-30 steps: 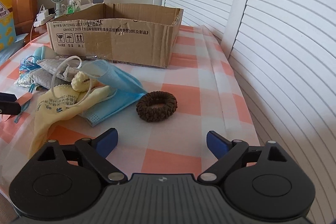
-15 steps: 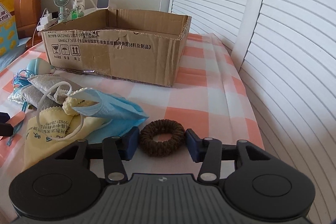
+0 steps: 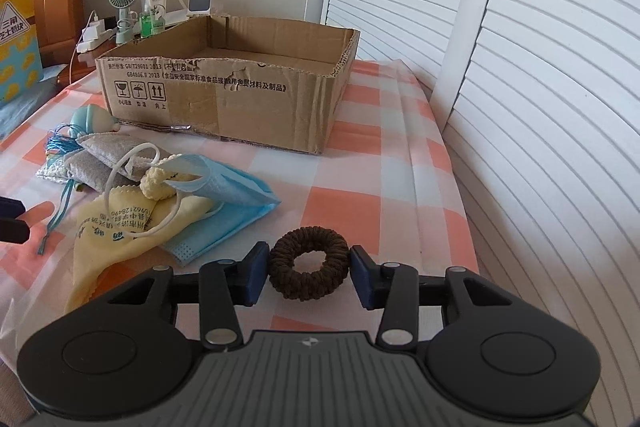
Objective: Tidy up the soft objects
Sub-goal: 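Close the right gripper on the brown knitted ring while the left gripper holds the pink strip, then drop the pink strip into the box with the left gripper while the right gripper drops the brown ring in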
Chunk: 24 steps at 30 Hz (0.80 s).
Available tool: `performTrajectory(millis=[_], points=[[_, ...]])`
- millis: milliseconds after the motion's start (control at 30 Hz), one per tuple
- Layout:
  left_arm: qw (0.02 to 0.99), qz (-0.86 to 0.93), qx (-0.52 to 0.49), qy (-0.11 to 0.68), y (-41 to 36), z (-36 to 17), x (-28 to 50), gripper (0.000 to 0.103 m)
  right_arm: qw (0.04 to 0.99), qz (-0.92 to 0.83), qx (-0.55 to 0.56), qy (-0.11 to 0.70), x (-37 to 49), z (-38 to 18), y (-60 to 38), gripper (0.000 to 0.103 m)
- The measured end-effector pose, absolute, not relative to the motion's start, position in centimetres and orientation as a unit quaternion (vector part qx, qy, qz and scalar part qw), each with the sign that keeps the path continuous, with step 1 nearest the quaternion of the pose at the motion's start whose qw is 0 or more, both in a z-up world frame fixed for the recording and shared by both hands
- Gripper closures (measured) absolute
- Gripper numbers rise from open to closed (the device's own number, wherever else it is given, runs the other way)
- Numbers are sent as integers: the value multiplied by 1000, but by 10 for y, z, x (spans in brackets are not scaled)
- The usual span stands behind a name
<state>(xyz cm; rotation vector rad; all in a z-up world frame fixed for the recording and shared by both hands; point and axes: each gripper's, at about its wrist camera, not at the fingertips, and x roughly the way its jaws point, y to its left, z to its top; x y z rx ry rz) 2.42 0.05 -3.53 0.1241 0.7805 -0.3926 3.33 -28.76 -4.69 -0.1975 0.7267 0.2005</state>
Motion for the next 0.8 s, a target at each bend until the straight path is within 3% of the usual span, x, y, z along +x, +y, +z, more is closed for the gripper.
performTrajectory(millis=[467,800], points=[[902,-234,76,355,6,21,39,85,931,138,-99,323,17,12,-286,54],[913,-240,89,318,-2,59,109,85,932,169,-97,304,46,38,-269,54]])
